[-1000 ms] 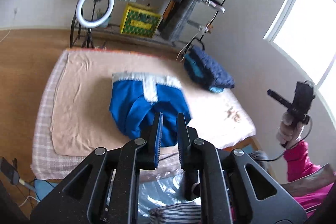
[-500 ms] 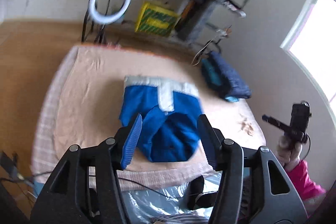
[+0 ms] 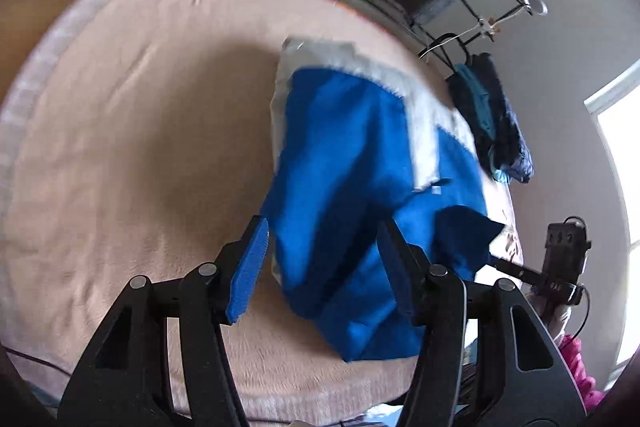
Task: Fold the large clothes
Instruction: 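Grasp the blue fabric end of the bundle with both grippers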
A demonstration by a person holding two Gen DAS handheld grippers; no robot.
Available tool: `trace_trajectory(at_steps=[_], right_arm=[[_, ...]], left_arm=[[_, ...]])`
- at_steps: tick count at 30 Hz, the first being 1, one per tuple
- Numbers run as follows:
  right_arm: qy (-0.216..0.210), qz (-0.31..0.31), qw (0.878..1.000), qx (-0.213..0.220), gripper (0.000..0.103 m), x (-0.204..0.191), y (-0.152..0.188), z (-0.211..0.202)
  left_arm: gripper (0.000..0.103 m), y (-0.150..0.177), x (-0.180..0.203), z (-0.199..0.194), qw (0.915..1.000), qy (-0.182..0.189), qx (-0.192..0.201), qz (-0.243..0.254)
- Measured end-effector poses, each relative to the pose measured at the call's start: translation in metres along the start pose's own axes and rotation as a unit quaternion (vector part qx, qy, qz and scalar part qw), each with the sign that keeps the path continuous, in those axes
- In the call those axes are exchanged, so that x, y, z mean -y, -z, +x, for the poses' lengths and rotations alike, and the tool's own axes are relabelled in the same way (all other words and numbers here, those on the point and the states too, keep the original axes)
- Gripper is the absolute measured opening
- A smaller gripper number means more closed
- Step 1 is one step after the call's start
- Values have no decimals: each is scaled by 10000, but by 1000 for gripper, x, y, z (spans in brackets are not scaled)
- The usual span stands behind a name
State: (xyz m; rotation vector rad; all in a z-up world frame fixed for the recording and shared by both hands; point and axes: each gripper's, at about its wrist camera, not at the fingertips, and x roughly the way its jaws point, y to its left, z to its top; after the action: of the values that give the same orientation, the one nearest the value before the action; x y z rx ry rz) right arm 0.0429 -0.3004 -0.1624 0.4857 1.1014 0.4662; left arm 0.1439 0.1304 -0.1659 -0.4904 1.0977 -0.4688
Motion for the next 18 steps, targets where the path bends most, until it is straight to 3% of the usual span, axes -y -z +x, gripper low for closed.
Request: trace_trajectory(at_steps=[1, 2, 3, 5, 6, 8, 10, 13, 16, 18], right_arm=[[-13, 3, 9999, -105, 48, 2, -1, 7], [-57, -10, 9999, -154, 35, 3, -2, 12], [-138, -16, 9997, -214, 15, 4, -3, 16], [-224, -53, 9995, -203, 6, 3, -6, 18], [-241, -111, 9996, -140, 4, 1, -8, 17], [-222, -232, 9995, -55, 3, -3, -11, 13], [-171, -375, 9990, 159, 2, -7, -16, -1], [-377, -201, 9977, 520, 2, 1, -26, -23], [-457, 51, 9959, 778, 2, 21, -33, -39], [-619, 158, 9960, 617, 2, 25, -30, -29]], left_arm=[[58, -1, -7, 6, 9999, 65, -29, -143], [58, -2, -14, 12, 9995, 136, -64, -272], [58, -3, -19, 17, 9990, 218, -107, -378], [35, -4, -20, 26, 9989, 279, -202, -318], [6, -3, -17, 29, 9990, 274, -286, -210], [3, -2, -10, 26, 9992, 299, -253, -90], [2, -1, 0, 15, 9971, 708, -184, -206], [0, 2, 18, 4, 9963, 848, -108, 30], [0, 10, 12, 20, 9977, 577, -329, 103], [0, 12, 1, 31, 9983, 405, -425, -49]])
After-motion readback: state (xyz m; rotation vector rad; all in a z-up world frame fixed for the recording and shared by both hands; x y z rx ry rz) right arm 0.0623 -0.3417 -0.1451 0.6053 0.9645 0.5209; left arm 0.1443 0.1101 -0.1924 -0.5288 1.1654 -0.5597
